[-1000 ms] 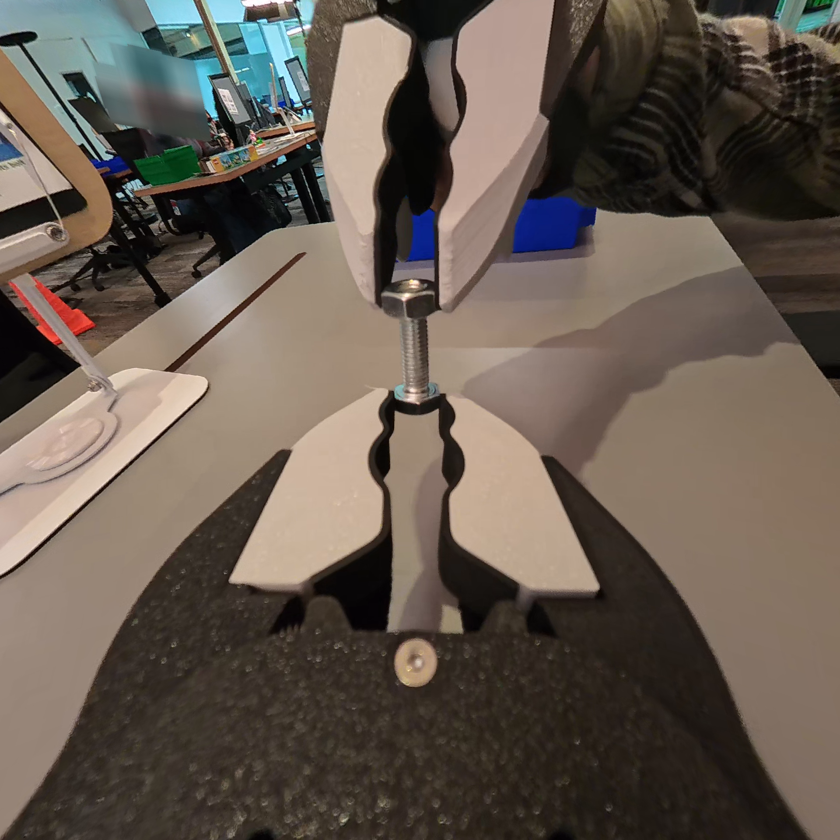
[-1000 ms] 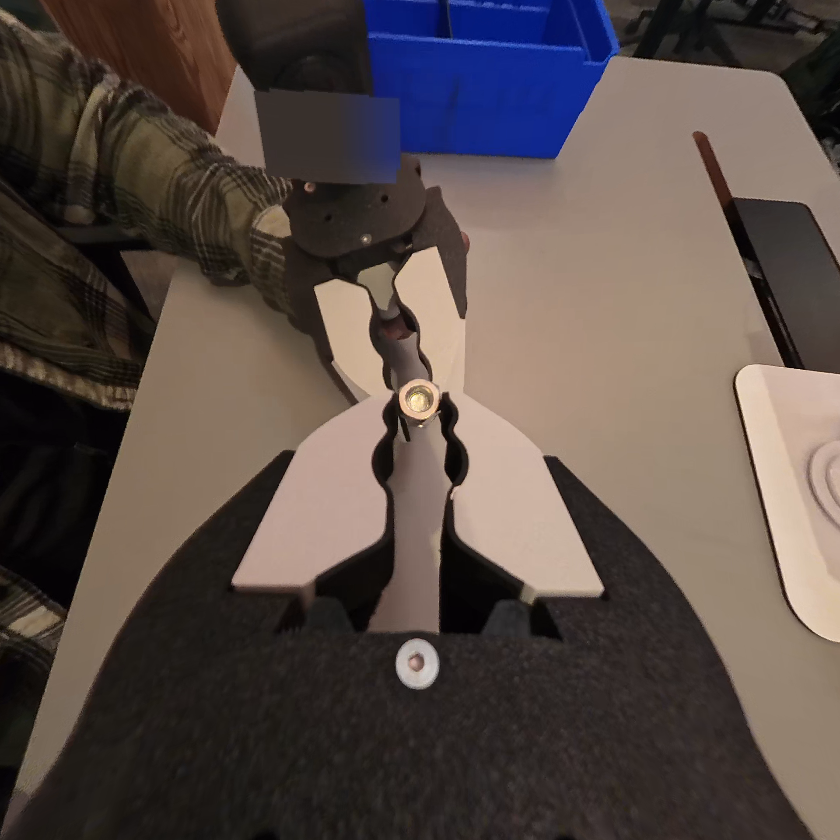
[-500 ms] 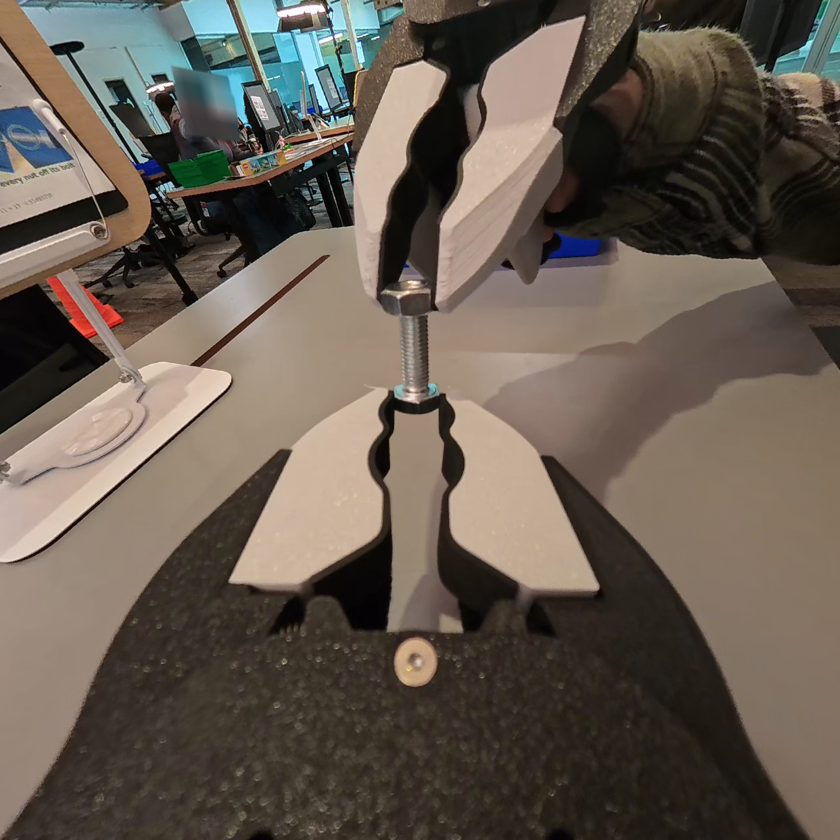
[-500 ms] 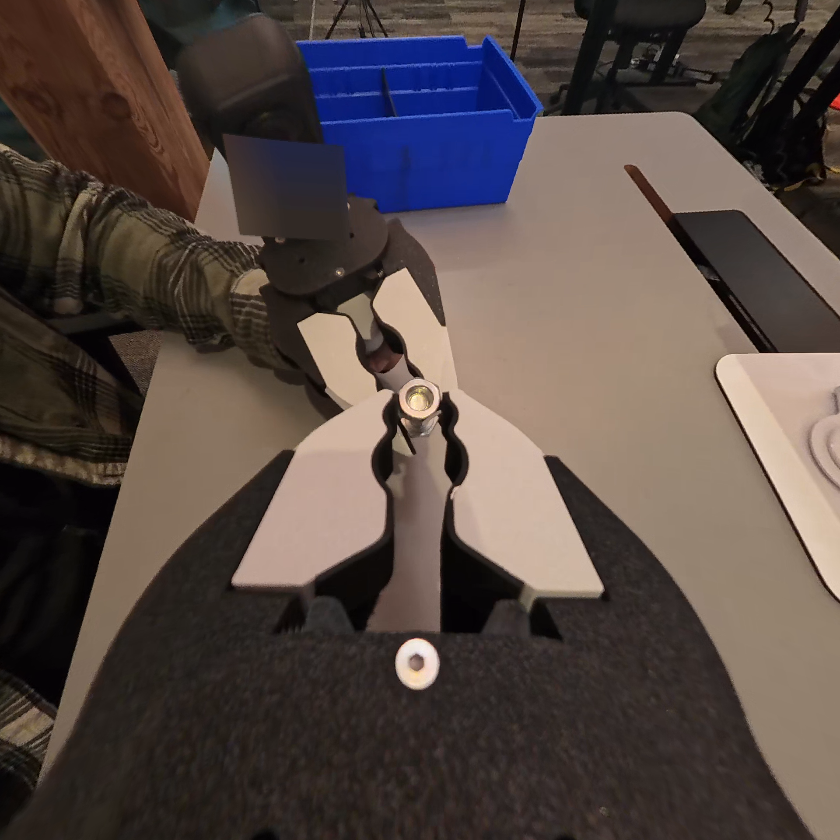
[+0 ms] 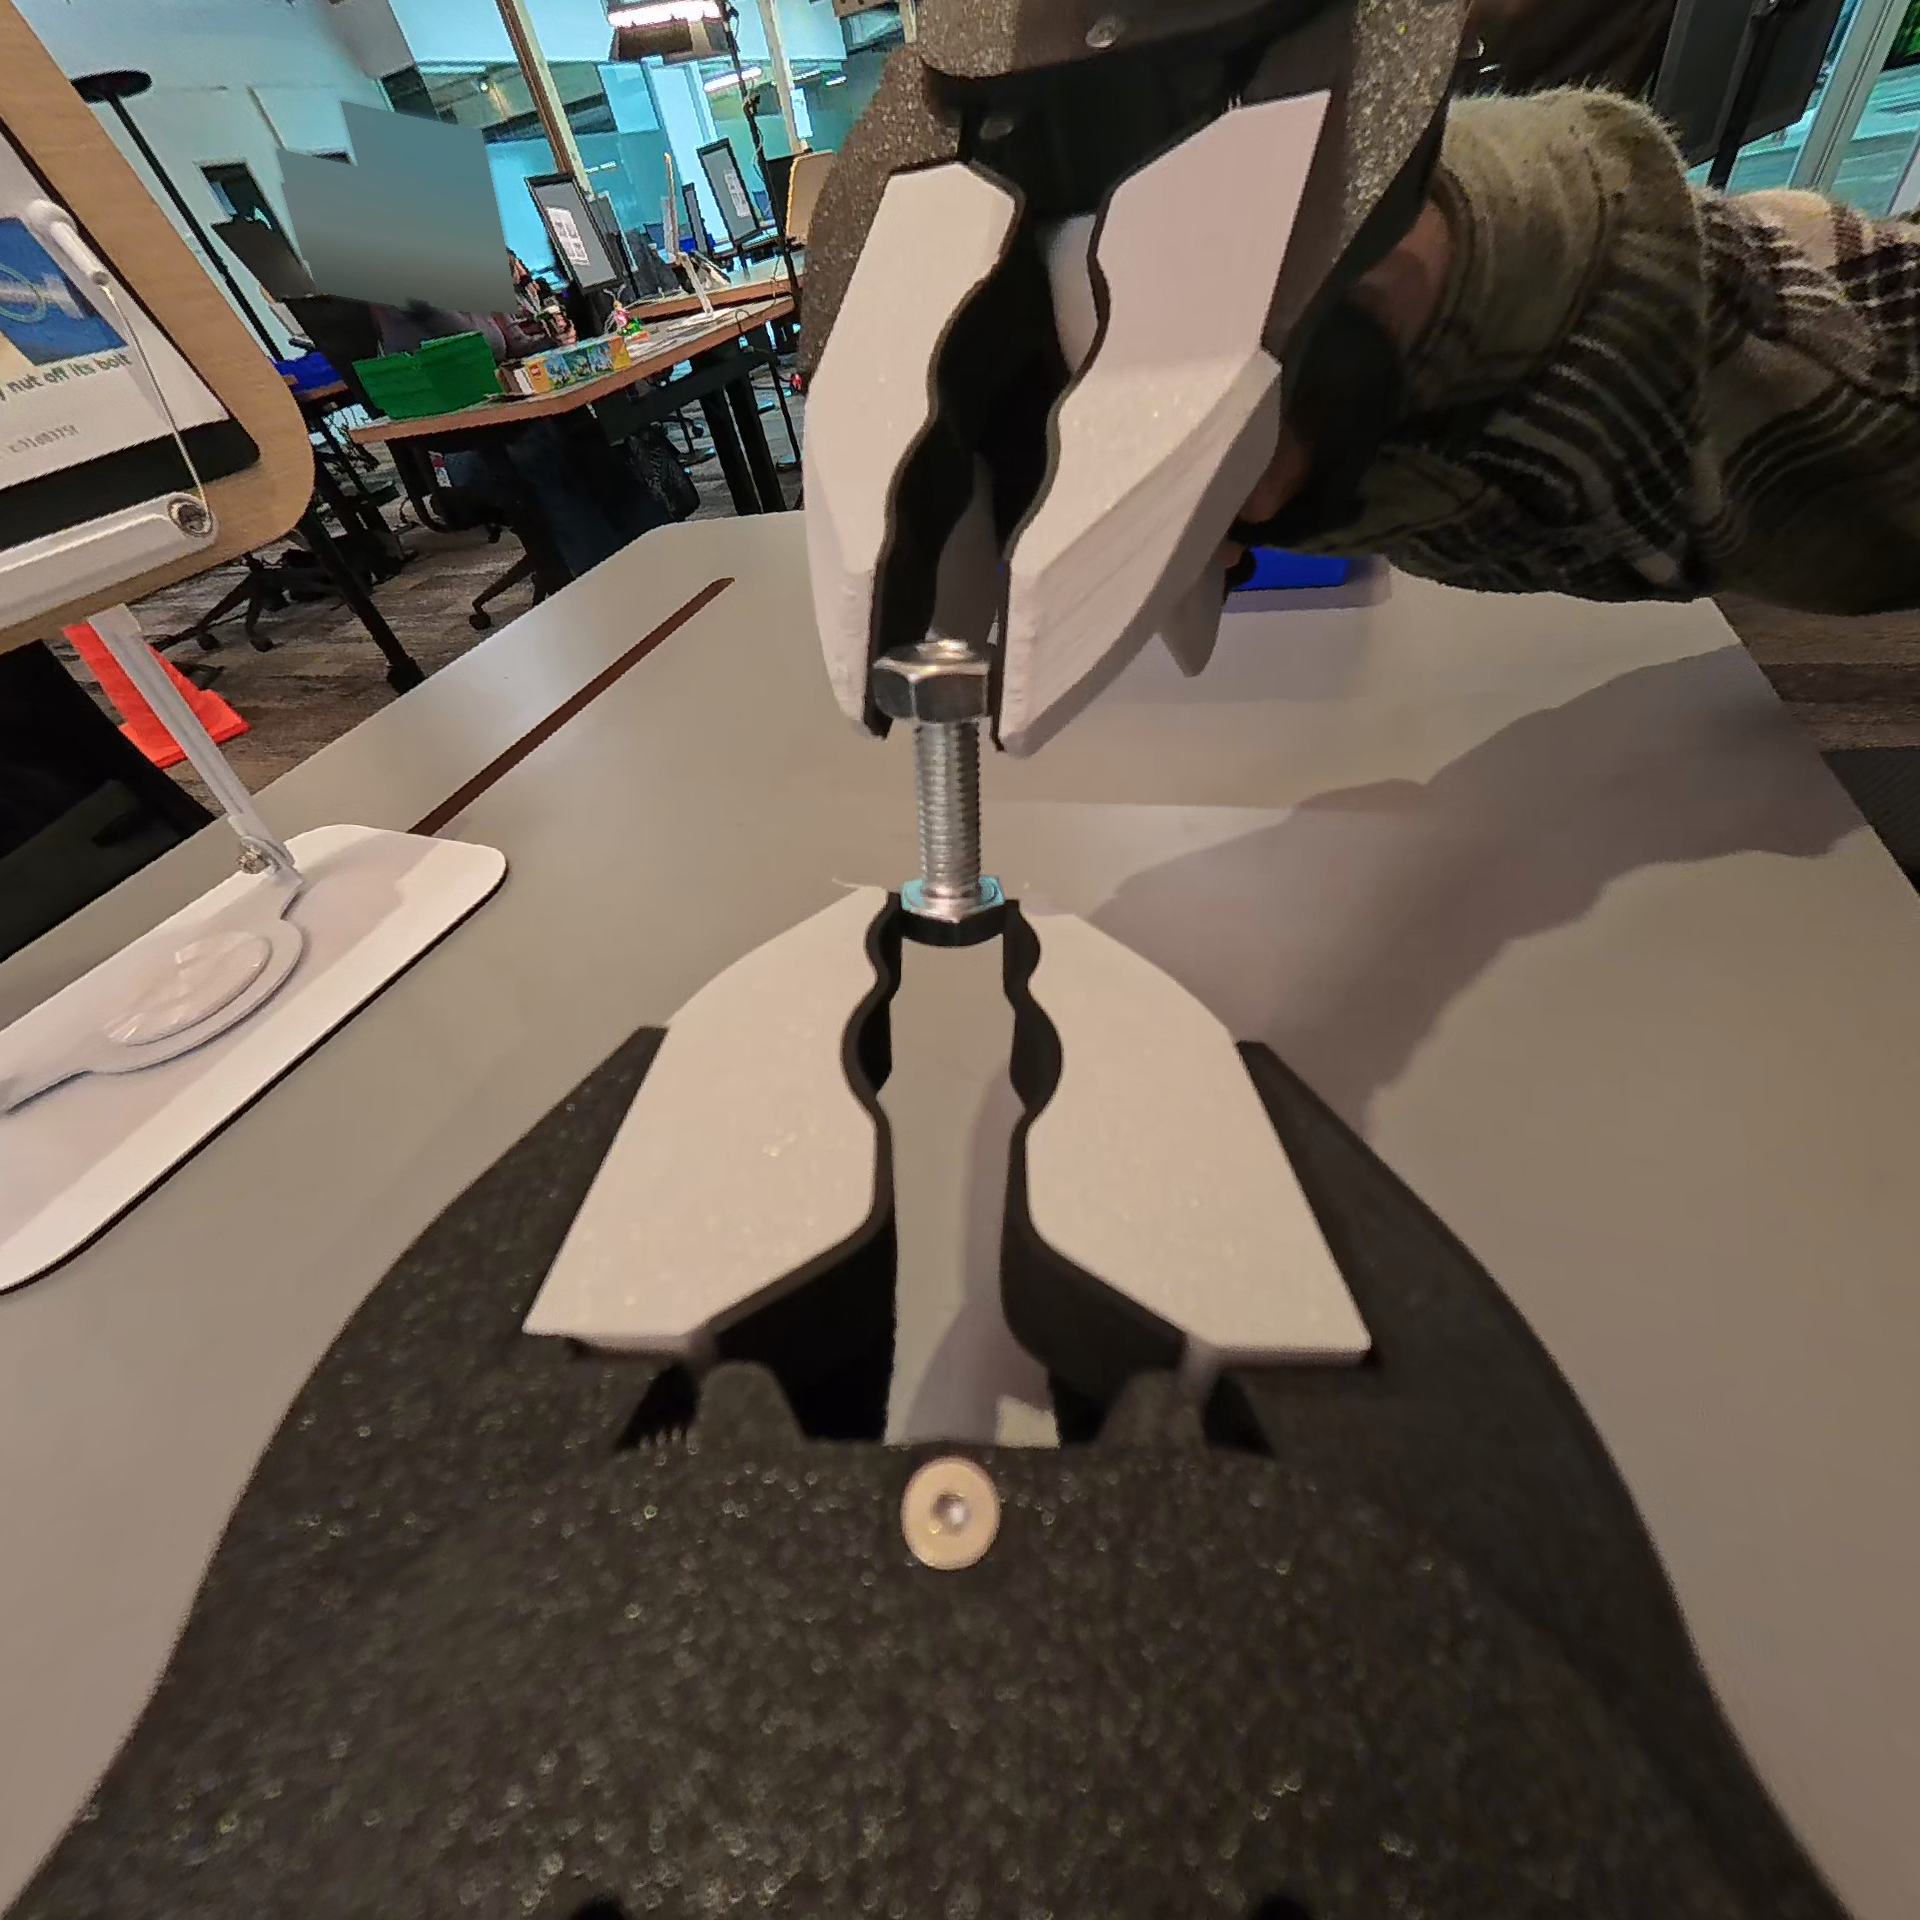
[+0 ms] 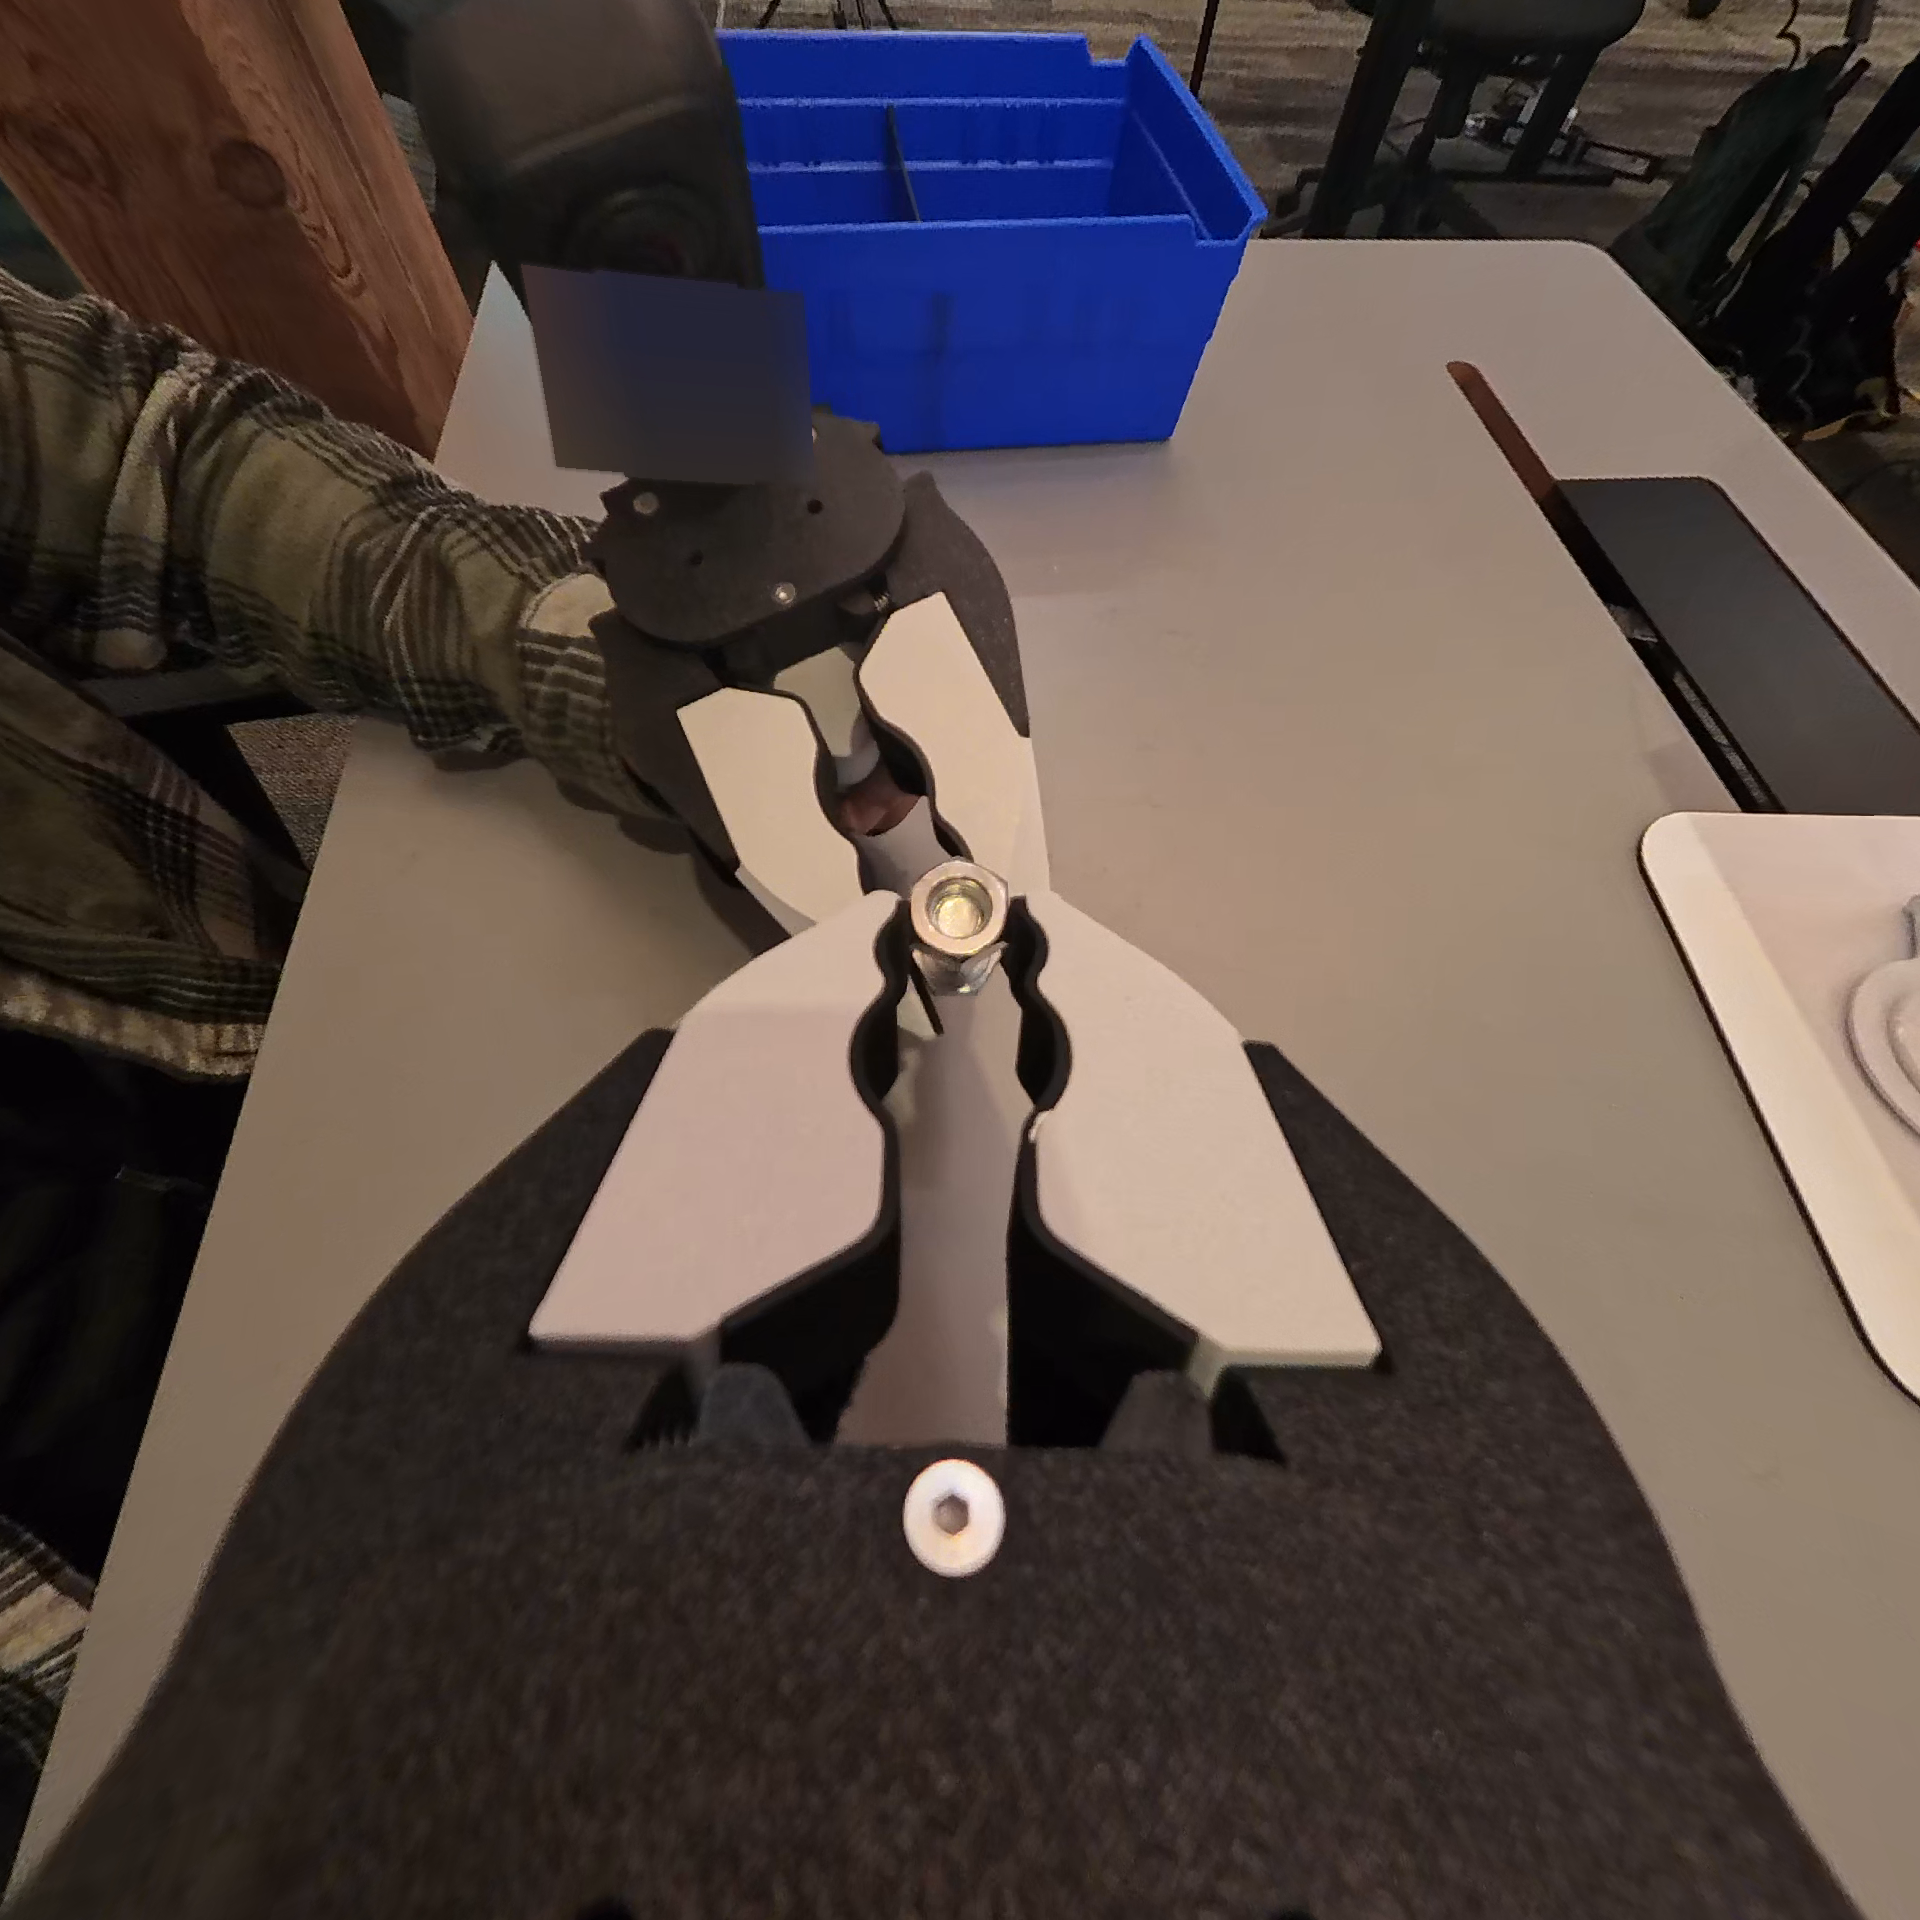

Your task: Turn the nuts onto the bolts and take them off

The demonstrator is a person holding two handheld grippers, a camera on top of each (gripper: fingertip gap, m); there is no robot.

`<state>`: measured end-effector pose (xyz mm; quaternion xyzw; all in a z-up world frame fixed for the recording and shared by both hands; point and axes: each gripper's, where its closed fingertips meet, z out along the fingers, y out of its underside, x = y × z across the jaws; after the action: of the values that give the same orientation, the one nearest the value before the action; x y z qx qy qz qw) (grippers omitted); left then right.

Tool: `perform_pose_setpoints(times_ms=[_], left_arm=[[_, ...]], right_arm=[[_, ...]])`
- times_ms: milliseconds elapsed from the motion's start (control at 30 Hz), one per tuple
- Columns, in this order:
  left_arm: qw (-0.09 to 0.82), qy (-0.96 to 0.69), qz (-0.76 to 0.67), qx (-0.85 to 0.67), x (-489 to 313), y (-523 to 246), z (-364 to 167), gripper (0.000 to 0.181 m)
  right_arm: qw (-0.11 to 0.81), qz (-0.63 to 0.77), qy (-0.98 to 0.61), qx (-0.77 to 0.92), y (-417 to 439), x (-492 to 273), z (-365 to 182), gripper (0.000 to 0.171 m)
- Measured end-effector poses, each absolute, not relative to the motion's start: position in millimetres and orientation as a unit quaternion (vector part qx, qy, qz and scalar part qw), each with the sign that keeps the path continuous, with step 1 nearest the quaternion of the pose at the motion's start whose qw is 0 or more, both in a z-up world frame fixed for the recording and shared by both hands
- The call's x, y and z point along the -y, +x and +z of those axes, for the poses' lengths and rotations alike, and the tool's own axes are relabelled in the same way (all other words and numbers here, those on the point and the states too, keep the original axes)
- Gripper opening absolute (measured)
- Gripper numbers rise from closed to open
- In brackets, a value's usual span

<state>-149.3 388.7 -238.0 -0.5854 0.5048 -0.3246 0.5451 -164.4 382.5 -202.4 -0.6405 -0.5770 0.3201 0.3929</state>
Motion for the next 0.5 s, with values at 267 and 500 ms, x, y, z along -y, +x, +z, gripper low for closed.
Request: perform_pose_setpoints(times_ms=[267, 500], left_arm=[[0.541, -0.584, -0.327, -0.509, -387.4, -148.1, -239.3, 0.018], [0.539, -0.584, -0.329, -0.51, -387.1, -147.9, -239.7, 0.018]], right_arm=[[0.39, 0.316, -0.636, 0.586, -165.0, -380.8, -203.3, 0.02], [0.389, 0.313, -0.635, 0.589, -165.3, -380.4, -204.2, 0.022]])
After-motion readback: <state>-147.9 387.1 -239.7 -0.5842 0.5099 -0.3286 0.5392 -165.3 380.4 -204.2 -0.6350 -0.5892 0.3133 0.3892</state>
